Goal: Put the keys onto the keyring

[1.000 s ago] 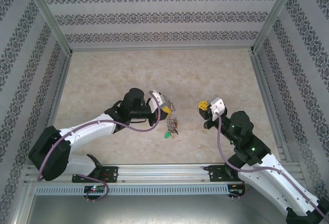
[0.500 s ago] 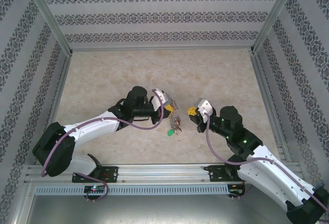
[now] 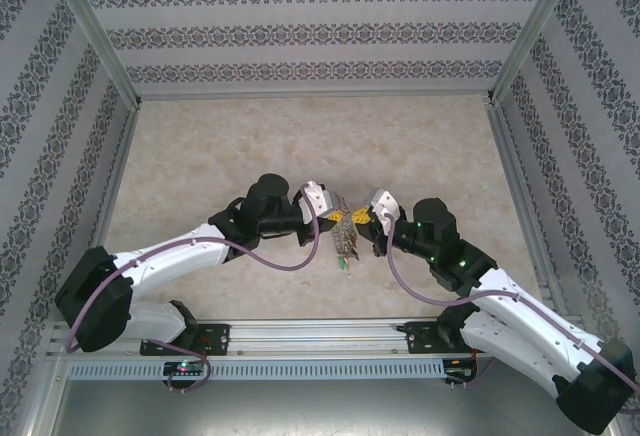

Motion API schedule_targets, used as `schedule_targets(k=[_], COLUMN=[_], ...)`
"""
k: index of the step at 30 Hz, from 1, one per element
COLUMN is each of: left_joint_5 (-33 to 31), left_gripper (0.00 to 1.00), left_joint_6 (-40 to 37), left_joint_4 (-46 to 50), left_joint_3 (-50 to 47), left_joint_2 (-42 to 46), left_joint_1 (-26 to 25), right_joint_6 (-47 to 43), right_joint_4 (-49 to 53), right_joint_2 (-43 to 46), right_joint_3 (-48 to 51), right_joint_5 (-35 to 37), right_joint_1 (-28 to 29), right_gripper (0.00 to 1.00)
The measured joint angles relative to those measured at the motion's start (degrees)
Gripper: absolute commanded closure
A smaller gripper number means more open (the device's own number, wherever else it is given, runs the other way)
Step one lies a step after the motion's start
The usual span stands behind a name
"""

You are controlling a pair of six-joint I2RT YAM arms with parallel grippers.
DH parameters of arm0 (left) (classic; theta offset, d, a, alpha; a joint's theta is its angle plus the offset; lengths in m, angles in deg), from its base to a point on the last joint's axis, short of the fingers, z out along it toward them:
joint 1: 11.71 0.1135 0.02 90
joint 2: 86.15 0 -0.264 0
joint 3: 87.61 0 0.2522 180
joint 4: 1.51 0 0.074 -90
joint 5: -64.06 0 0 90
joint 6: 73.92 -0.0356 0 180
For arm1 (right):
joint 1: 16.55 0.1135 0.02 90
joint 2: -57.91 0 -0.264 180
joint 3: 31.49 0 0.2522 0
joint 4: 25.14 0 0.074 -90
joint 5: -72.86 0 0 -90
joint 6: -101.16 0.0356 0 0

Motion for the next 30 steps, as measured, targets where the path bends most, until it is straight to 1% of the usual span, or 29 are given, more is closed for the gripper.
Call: schedule_targets(k=[11, 16, 21, 30], left_joint_5=[-1.11, -1.25, -1.2, -1.18], left_gripper=[1.0, 1.0, 1.0, 1.0], left_joint_6=[-1.18, -1.18, -1.18, -1.18], left_joint_4=[0.48, 0.48, 0.74, 2.19], left_joint_3=[0.07, 0.07, 0.07, 0.11], left_joint_2=[0.37, 0.37, 0.37, 0.35], left_joint_1=[-0.02, -0.02, -0.31, -0.37], right_joint_6=[-0.17, -0.15, -0.02, -0.11], right_joint_4=[-1.33, -1.92, -3.89, -4.74], right_joint_2=[-0.55, -0.76, -1.88, -2.78], right_joint_3=[-1.07, -1.16, -1.16, -1.62], right_joint_5=[-4.68, -5.18, -4.92, -1.25], right_joint_1=[0.37, 1.05, 1.11, 1.4], right_gripper=[1.0, 1.0, 1.0, 1.0])
